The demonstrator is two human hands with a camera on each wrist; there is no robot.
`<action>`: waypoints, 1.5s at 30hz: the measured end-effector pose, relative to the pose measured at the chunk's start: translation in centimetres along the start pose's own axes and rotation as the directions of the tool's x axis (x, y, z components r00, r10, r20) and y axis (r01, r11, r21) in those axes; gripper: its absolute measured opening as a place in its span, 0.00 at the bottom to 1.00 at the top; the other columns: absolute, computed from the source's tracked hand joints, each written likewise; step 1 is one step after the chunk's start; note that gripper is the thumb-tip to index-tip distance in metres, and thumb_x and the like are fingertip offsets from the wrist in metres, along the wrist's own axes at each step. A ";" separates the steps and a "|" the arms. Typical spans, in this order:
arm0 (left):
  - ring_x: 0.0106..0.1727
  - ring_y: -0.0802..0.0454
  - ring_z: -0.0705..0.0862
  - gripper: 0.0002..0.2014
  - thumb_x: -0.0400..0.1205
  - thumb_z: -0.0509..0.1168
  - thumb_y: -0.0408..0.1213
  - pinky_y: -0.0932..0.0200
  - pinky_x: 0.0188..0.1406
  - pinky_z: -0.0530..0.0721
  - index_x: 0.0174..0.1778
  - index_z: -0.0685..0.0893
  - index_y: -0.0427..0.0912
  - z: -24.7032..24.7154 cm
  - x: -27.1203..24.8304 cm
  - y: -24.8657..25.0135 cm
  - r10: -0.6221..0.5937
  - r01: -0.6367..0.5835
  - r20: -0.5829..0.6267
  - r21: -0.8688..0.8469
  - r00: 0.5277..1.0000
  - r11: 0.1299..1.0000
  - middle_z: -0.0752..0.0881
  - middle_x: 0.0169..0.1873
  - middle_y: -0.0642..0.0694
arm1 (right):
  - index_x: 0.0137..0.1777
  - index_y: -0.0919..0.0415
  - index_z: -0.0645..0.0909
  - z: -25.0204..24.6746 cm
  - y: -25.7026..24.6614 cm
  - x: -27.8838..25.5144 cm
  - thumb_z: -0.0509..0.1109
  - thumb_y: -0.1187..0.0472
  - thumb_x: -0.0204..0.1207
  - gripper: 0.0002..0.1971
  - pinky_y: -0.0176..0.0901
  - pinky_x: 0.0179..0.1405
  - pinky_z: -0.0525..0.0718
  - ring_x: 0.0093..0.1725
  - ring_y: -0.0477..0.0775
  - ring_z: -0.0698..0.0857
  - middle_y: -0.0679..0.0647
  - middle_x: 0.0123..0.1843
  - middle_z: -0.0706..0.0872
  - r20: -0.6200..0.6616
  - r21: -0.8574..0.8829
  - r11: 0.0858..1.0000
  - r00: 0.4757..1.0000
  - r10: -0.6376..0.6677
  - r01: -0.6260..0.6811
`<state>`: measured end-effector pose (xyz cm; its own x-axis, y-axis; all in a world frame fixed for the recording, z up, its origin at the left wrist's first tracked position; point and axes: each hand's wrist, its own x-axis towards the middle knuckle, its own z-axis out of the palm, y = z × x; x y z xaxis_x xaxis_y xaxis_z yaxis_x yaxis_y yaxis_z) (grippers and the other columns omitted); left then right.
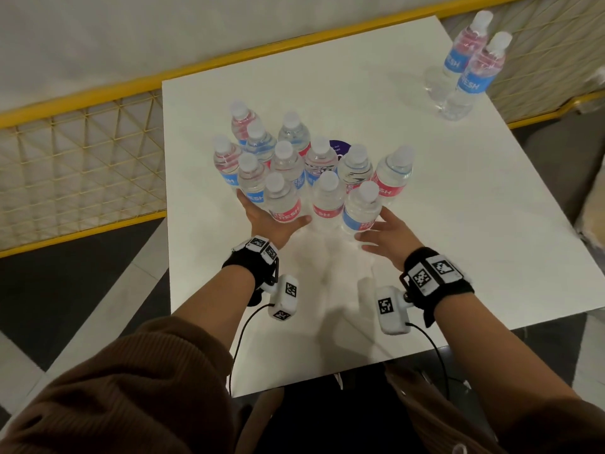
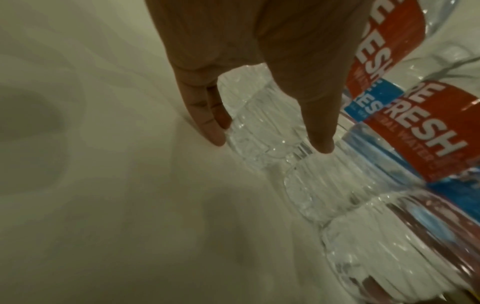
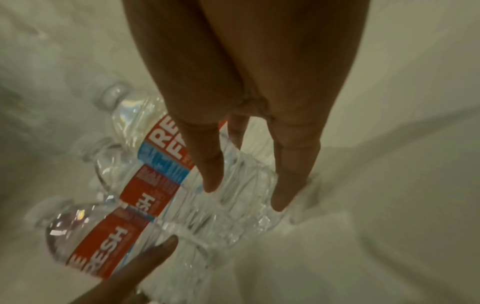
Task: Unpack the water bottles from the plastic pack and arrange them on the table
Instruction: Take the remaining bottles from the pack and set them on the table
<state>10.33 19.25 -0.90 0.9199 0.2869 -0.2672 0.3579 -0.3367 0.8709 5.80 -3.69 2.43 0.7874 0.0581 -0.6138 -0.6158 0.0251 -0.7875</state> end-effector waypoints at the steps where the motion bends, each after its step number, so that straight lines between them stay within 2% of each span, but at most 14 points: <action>1: 0.82 0.48 0.58 0.79 0.45 0.82 0.61 0.41 0.81 0.60 0.78 0.29 0.51 0.0 0.5 -0.1 0.009 -0.009 -0.002 -0.002 1.000 1.000 0.55 0.81 0.43 | 0.75 0.48 0.69 0.4 0.1 0.3 0.74 0.72 0.70 0.36 0.51 0.57 0.83 0.61 0.61 0.82 0.63 0.66 0.80 -0.007 -0.030 1.000 1.000 -0.004 0.004; 4: 0.81 0.47 0.63 0.77 0.43 0.82 0.64 0.37 0.79 0.62 0.78 0.34 0.51 -0.2 2.0 -1.1 0.066 -0.066 -0.015 0.007 0.998 0.998 0.62 0.79 0.44 | 0.75 0.49 0.70 1.6 0.0 1.0 0.77 0.68 0.69 0.36 0.51 0.55 0.84 0.63 0.62 0.82 0.63 0.68 0.78 -0.022 -0.128 0.991 0.999 -0.034 0.031; 9: 0.78 0.47 0.68 0.77 0.44 0.84 0.59 0.39 0.78 0.65 0.79 0.38 0.45 -1.3 4.2 -1.1 0.081 -0.080 -0.053 0.022 0.995 0.997 0.67 0.76 0.43 | 0.76 0.46 0.67 3.3 -0.4 2.1 0.79 0.61 0.68 0.38 0.48 0.50 0.85 0.61 0.59 0.82 0.60 0.67 0.78 -0.028 -0.267 0.963 0.998 -0.055 0.046; 13: 0.75 0.45 0.72 0.72 0.51 0.86 0.48 0.43 0.75 0.70 0.81 0.41 0.42 -2.6 5.3 0.5 0.031 -0.029 -0.081 0.022 0.996 0.999 0.72 0.74 0.42 | 0.77 0.44 0.66 5.5 -0.8 2.8 0.80 0.56 0.66 0.40 0.57 0.63 0.83 0.64 0.59 0.81 0.57 0.67 0.80 -0.026 -0.361 0.930 0.997 -0.079 0.064; 16: 0.77 0.42 0.69 0.66 0.60 0.83 0.40 0.43 0.76 0.69 0.82 0.41 0.41 -2.9 6.4 1.1 -0.027 0.028 -0.102 0.001 0.994 1.000 0.67 0.77 0.38 | 0.77 0.50 0.66 7.4 -1.4 3.1 0.78 0.58 0.69 0.37 0.46 0.64 0.78 0.66 0.58 0.80 0.55 0.68 0.81 -0.039 -0.429 0.898 0.992 -0.123 0.095; 22: 0.76 0.39 0.71 0.46 0.77 0.66 0.23 0.47 0.72 0.74 0.83 0.42 0.45 -3.3 5.9 1.0 -0.086 0.079 -0.060 -0.112 0.994 0.991 0.55 0.81 0.39 | 0.77 0.54 0.65 9.5 -2.2 3.6 0.77 0.58 0.71 0.36 0.42 0.64 0.75 0.69 0.58 0.78 0.57 0.71 0.78 -0.059 -0.391 0.910 0.983 -0.171 0.135; 25: 0.70 0.38 0.76 0.44 0.76 0.64 0.22 0.49 0.67 0.78 0.83 0.46 0.46 -2.5 3.8 0.2 -0.128 0.133 -0.130 0.033 0.983 0.991 0.60 0.77 0.36 | 0.73 0.54 0.69 7.8 -1.3 3.6 0.79 0.57 0.68 0.34 0.52 0.64 0.81 0.64 0.58 0.80 0.58 0.67 0.79 -0.080 -0.306 0.952 0.996 -0.023 -0.002; 29: 0.73 0.37 0.69 0.52 0.69 0.72 0.25 0.50 0.69 0.74 0.82 0.45 0.41 -0.3 -0.1 0.3 -0.102 0.110 -0.053 0.168 0.993 0.980 0.58 0.74 0.34 | 0.54 0.60 0.75 2.5 0.0 3.0 0.76 0.67 0.71 0.15 0.47 0.40 0.82 0.38 0.51 0.82 0.59 0.46 0.84 -0.135 -0.141 0.956 0.961 0.240 -0.259; 31: 0.77 0.41 0.62 0.62 0.64 0.80 0.32 0.53 0.74 0.67 0.82 0.38 0.38 0.9 -1.2 1.1 -0.100 0.095 0.013 0.233 0.995 0.968 0.54 0.76 0.34 | 0.64 0.59 0.68 -0.4 0.0 3.1 0.76 0.69 0.69 0.27 0.47 0.38 0.83 0.38 0.51 0.82 0.59 0.50 0.83 -0.250 -0.009 0.961 0.931 0.267 -0.278; 34: 0.82 0.46 0.53 0.71 0.60 0.84 0.45 0.55 0.78 0.59 0.81 0.33 0.39 2.1 -1.5 2.6 -0.174 0.171 -0.003 0.208 0.985 0.963 0.47 0.80 0.38 | 0.70 0.48 0.56 -3.1 -1.1 3.8 0.80 0.69 0.63 0.44 0.52 0.40 0.85 0.57 0.60 0.81 0.59 0.66 0.72 -0.392 0.007 0.991 0.911 0.126 -0.134; 36: 0.82 0.47 0.53 0.70 0.60 0.84 0.46 0.55 0.78 0.58 0.81 0.33 0.41 2.3 -1.5 3.2 -0.210 0.214 -0.042 0.167 0.977 0.962 0.47 0.81 0.39 | 0.75 0.45 0.55 -3.3 -2.0 4.3 0.81 0.67 0.62 0.48 0.54 0.40 0.85 0.63 0.59 0.76 0.56 0.70 0.70 -0.354 -0.098 0.995 0.935 -0.010 -0.026; 41: 0.81 0.46 0.56 0.67 0.63 0.82 0.47 0.53 0.76 0.63 0.82 0.35 0.42 2.5 -1.9 3.7 -0.268 0.278 -0.096 0.113 0.959 0.954 0.50 0.80 0.38 | 0.75 0.52 0.64 -2.6 -2.4 5.1 0.77 0.59 0.70 0.35 0.52 0.46 0.87 0.68 0.58 0.76 0.54 0.71 0.73 -0.215 -0.266 0.962 0.969 -0.125 0.065; 43: 0.80 0.43 0.60 0.65 0.64 0.81 0.46 0.49 0.73 0.67 0.82 0.36 0.43 2.7 -2.0 4.1 -0.318 0.327 -0.121 0.061 0.940 0.943 0.51 0.79 0.38 | 0.74 0.51 0.64 -2.4 -2.3 5.1 0.77 0.56 0.70 0.35 0.52 0.46 0.88 0.67 0.60 0.78 0.56 0.72 0.73 -0.193 -0.316 0.947 0.973 -0.131 0.065; 45: 0.78 0.42 0.64 0.63 0.65 0.81 0.44 0.47 0.71 0.70 0.82 0.38 0.44 2.9 -1.9 4.6 -0.358 0.364 -0.152 0.006 0.921 0.932 0.54 0.79 0.38 | 0.76 0.50 0.64 -2.4 -2.4 4.9 0.77 0.53 0.69 0.37 0.54 0.56 0.85 0.68 0.60 0.78 0.55 0.73 0.74 -0.159 -0.394 0.917 0.977 -0.143 0.071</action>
<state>10.64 14.57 2.40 0.6949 0.5210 -0.4957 0.6689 -0.2150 0.7116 11.18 -5.83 1.14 0.8623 -0.1052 -0.4954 -0.4968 -0.3658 -0.7870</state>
